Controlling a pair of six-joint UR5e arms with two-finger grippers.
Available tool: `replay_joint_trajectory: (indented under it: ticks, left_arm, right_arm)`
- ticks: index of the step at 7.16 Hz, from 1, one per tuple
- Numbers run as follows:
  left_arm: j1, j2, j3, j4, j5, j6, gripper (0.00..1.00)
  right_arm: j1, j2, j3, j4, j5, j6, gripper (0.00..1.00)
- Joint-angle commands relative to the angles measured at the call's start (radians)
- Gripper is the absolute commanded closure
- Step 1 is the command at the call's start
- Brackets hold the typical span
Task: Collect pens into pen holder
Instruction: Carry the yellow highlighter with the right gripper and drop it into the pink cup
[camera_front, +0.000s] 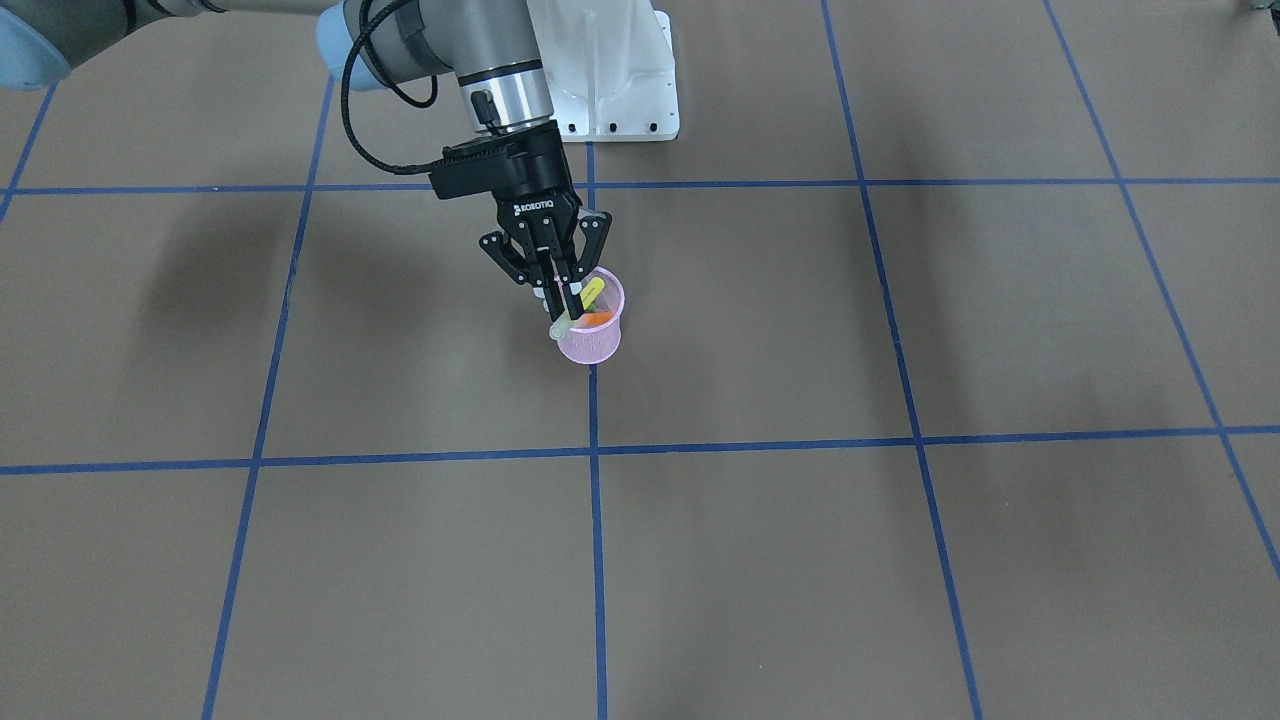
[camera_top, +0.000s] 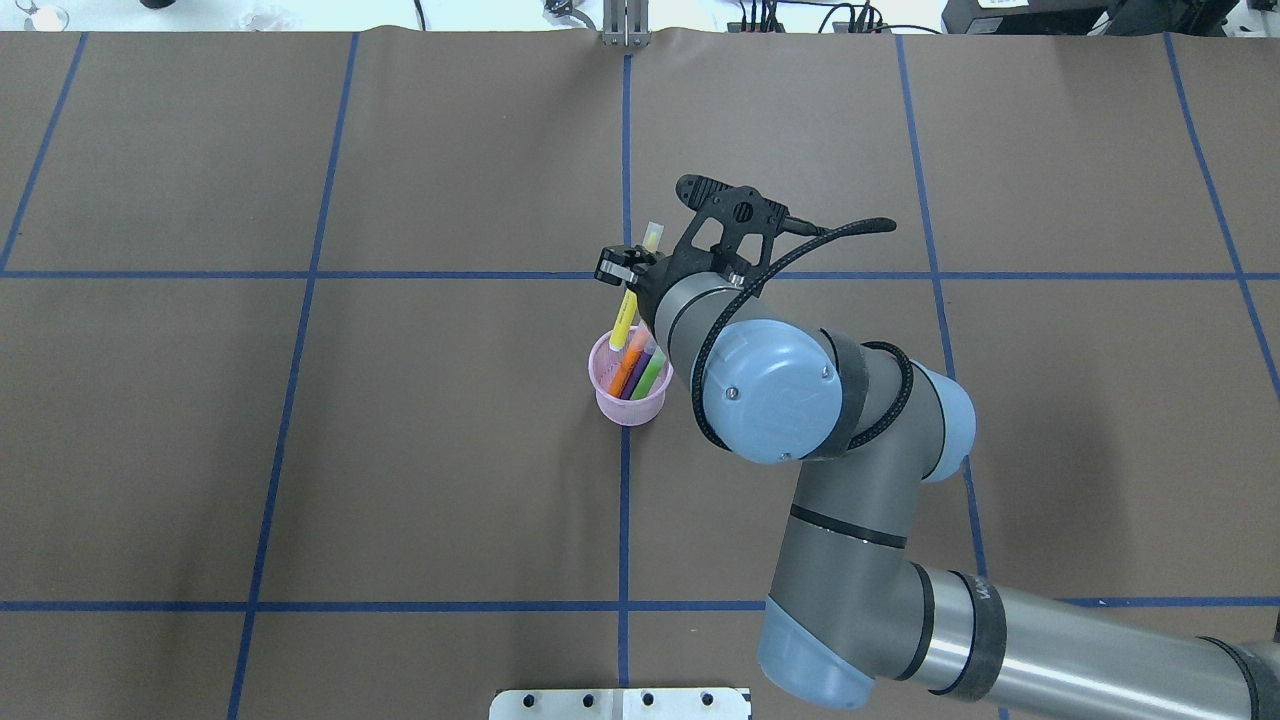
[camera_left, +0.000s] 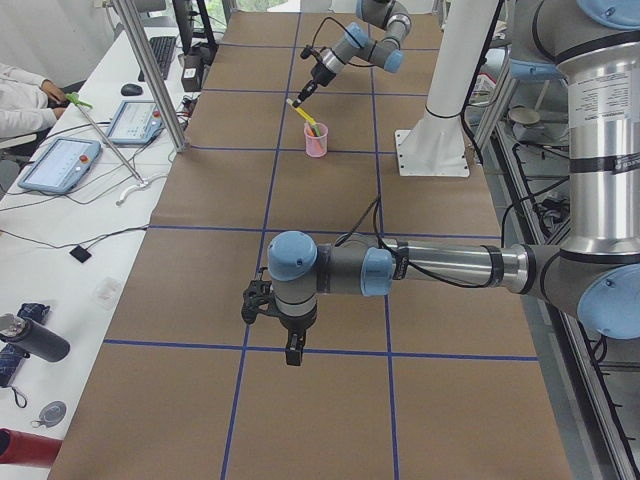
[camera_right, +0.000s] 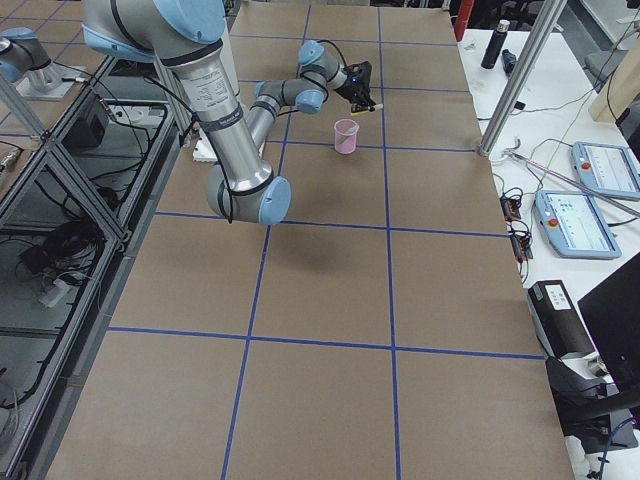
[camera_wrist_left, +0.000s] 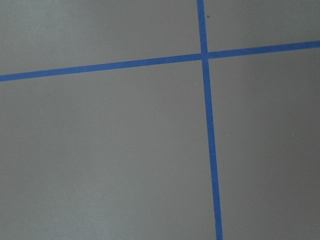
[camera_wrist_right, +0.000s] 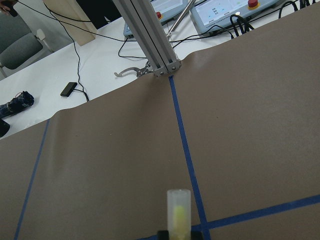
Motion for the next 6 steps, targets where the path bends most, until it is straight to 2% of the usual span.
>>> replay_joint_trajectory:
  ticks: [1,2,4,5,6]
  left_arm:
    - [0.000,-0.002,0.001,0.000,0.000,0.000,0.00]
    - [0.000,-0.002,0.001,0.000,0.000,0.000,0.00]
    - [0.000,-0.005,0.001,0.000,0.000,0.000,0.00]
    - [0.000,-0.005,0.000,0.000,0.000,0.002,0.00]
    - [0.000,-0.003,0.001,0.000,0.000,0.002,0.00]
  right_arm:
    - [-0.023,-0.011,-0.001,-0.010,-0.036,0.001,0.50]
    - [-0.039,-0.013,-0.004,-0.013,-0.071,0.001,0.01]
    - [-0.039,0.004,0.008,-0.050,-0.065,-0.002,0.00]
    - [-0.015,0.004,0.023,-0.068,-0.021,-0.013,0.00]
    - [0.069,0.003,0.025,-0.073,0.133,-0.019,0.00]
